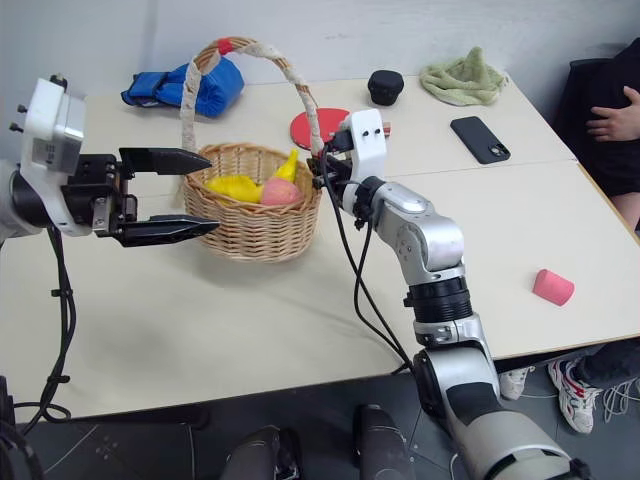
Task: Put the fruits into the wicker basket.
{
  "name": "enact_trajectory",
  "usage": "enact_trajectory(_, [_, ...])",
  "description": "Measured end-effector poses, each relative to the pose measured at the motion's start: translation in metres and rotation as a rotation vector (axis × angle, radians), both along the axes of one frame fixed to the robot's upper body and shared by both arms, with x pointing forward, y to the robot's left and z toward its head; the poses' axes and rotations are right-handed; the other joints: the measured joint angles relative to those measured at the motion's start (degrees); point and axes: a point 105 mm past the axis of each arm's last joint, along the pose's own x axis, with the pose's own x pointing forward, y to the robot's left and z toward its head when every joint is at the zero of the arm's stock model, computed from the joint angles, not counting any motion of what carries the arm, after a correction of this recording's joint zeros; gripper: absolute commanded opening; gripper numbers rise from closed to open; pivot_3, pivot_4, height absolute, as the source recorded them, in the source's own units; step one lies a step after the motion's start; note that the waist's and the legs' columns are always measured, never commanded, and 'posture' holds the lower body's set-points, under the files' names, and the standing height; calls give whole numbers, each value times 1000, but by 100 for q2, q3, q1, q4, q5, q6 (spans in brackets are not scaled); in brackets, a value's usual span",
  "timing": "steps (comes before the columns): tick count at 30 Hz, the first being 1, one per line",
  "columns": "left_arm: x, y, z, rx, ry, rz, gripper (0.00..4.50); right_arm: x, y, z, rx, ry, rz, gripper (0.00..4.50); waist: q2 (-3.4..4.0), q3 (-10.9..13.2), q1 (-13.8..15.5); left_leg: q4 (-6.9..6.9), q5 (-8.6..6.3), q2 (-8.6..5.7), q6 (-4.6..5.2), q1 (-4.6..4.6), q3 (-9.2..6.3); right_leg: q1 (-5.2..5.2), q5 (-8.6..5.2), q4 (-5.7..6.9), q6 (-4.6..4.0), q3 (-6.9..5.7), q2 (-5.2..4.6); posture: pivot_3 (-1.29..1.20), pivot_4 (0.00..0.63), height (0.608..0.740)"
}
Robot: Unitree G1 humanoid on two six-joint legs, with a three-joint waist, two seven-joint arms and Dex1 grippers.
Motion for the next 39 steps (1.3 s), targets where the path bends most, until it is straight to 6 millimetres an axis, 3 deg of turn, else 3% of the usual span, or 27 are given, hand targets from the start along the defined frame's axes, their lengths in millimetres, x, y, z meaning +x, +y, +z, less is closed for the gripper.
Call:
enact_trajectory(4, [4,-6,1,-33,5,-26,4500,-2,-53,11,-5,-70,-145,182,0,0,81,2,0,-4,3,-12,-13,1,2,-9,4,2,-4,0,150,740])
enact_trajectory(10, [11,-15,0,-70,11,-62,4500,-36,-199,13,-119,-147,-539,182,0,0,193,0,-4,-11,9,-25,-18,2,4,-41,16,7,4,0,150,740])
enact_trajectory(13, [14,-21,-5,-79,33,-90,4500,-56,-239,0,-140,-120,-656,182,0,1,126,0,-3,-7,7,-7,-4,5,4,-44,15,30,18,0,150,740])
enact_trajectory(16, [17,-27,-11,-72,48,-118,4500,-69,-252,-15,-94,-84,-680,182,-1,2,33,-1,2,-14,-2,33,-2,15,3,-40,14,76,34,0,150,740])
enact_trajectory(17, [17,-28,-12,-72,51,-119,4500,-71,-251,-20,-87,-72,-674,741,-1,2,6,-1,4,-11,-5,37,-2,16,3,-34,12,84,39,0,150,740])
enact_trajectory(19, [19,-30,-11,-75,48,-126,4500,-74,-252,-28,-95,-58,-674,1063,-1,2,-3,-1,6,-12,-8,43,-2,15,3,-25,9,95,42,0,150,740])
enact_trajectory(23, [20,-31,-6,-81,35,-131,4500,-82,-250,-30,-105,-71,-662,2435,0,2,29,-2,5,-12,-9,42,-5,15,1,-30,6,101,45,0,150,740])
enact_trajectory(26, [23,-30,-14,-43,52,-130,4500,-103,-249,-43,-136,-33,-588,3476,-1,2,93,-3,3,-10,-8,32,-9,13,2,-44,6,101,53,0,150,740])
enact_trajectory(29, [23,-27,-15,-22,54,-127,4500,-131,-257,-40,-198,17,-511,4491,2,3,187,1,0,-12,-3,30,-9,14,2,-47,6,104,52,0,150,740])
enact_trajectory(34, [24,-17,-14,-17,75,-123,4500,-194,-281,-15,-338,163,-369,4491,-1,5,265,4,-6,-15,9,49,-25,49,4,-63,10,100,53,0,150,740])
enact_trajectory(37, [24,-10,-15,-12,96,-127,4500,-237,-303,3,-342,272,-321,4491,-14,8,301,-16,-28,-1,10,113,-36,123,5,-112,10,91,72,0,150,740])
enact_trajectory(39, [23,-7,-15,-8,104,-131,4500,-255,-317,15,-315,297,-325,4491,-22,7,295,-14,-52,2,21,123,-41,142,5,-132,11,95,78,0,150,740])
